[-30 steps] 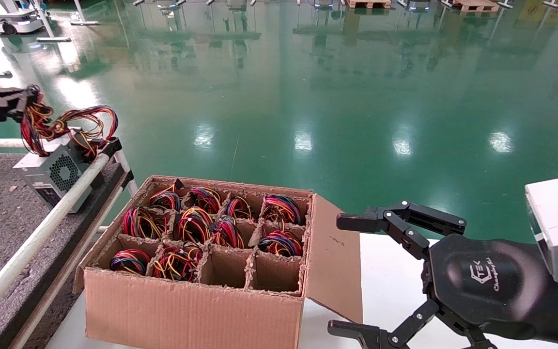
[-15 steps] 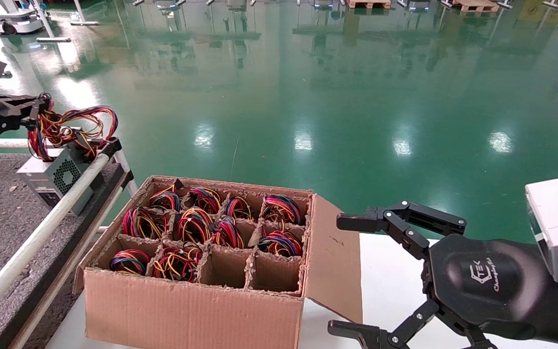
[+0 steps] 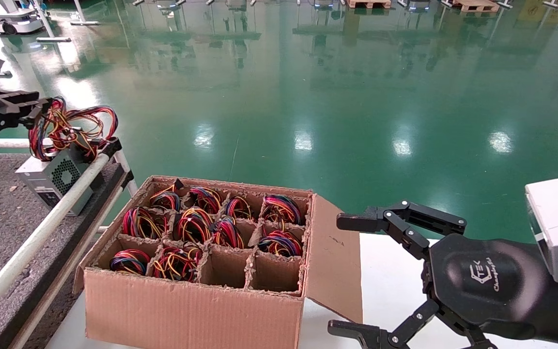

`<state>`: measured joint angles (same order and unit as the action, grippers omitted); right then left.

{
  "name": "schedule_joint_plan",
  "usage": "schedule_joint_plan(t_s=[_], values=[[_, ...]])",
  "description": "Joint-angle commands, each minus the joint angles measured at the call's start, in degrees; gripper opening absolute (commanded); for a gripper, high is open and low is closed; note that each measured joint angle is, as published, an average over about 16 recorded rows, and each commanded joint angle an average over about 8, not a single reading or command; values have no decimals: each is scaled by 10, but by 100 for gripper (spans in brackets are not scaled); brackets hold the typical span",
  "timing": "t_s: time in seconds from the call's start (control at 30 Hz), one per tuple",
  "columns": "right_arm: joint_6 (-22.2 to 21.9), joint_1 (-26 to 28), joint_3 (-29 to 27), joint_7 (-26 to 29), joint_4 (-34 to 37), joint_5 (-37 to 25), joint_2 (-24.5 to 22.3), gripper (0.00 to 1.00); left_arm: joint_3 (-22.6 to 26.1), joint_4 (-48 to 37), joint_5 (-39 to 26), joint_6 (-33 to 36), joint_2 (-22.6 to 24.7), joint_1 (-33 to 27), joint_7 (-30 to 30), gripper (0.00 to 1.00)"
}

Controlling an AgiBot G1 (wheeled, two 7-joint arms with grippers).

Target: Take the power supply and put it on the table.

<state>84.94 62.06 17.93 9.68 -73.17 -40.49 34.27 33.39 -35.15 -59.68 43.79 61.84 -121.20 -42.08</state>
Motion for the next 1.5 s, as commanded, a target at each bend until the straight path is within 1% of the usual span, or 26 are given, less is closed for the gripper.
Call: schedule_joint_plan(t_s=[0.03, 0.83, 1.23, 1.37, 1.5], values=[[0, 0, 0, 0, 0, 0, 0, 100, 0, 1, -1, 0, 0, 0, 1, 100], [0, 0, 0, 0, 0, 0, 0, 100, 1, 2, -4, -1, -1, 1, 3, 100], [0, 0, 0, 0, 0, 0, 0, 100, 2, -19, -13, -3, 14, -31, 39, 100], [0, 0, 0, 0, 0, 0, 0, 100, -1, -9, -7, -12, 18, -35, 44, 100], [0, 0, 0, 0, 0, 0, 0, 100, -10, 31, 16, -27, 19, -22, 32, 100]])
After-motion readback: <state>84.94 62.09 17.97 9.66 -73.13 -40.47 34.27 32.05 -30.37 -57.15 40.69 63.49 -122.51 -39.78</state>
